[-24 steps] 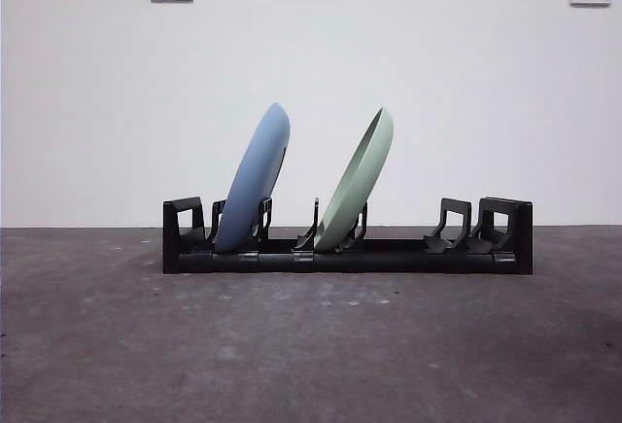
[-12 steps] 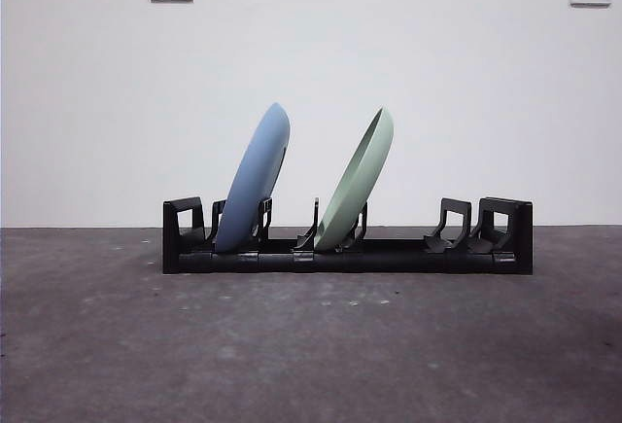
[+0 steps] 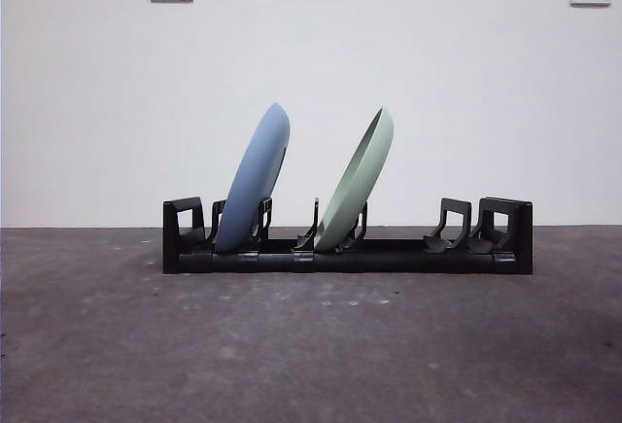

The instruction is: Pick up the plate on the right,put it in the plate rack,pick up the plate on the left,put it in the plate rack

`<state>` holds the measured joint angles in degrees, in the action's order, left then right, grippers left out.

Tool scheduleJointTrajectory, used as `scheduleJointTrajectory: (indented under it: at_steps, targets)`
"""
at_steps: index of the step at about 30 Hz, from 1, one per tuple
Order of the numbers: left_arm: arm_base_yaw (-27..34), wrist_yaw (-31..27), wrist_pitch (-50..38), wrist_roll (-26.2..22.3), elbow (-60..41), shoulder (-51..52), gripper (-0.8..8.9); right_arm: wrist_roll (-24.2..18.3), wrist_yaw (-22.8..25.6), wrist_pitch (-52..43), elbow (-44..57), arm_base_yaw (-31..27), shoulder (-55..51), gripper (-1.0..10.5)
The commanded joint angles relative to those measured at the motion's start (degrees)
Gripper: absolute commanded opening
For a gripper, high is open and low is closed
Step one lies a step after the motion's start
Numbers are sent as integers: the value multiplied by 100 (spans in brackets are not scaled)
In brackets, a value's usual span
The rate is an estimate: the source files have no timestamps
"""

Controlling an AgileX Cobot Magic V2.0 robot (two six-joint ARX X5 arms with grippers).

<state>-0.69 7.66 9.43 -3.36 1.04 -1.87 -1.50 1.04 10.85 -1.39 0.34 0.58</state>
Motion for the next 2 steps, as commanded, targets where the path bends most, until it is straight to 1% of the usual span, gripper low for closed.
scheduleJointTrajectory:
  at_steps: [1,2]
  targets:
    - [17,-11,-35,35,-61,-2,-4,-11,4,-37,57,2,-9,2]
    - [17,-11,-33,35,-61,-2,-3,-11,4,-37,57,2,-9,2]
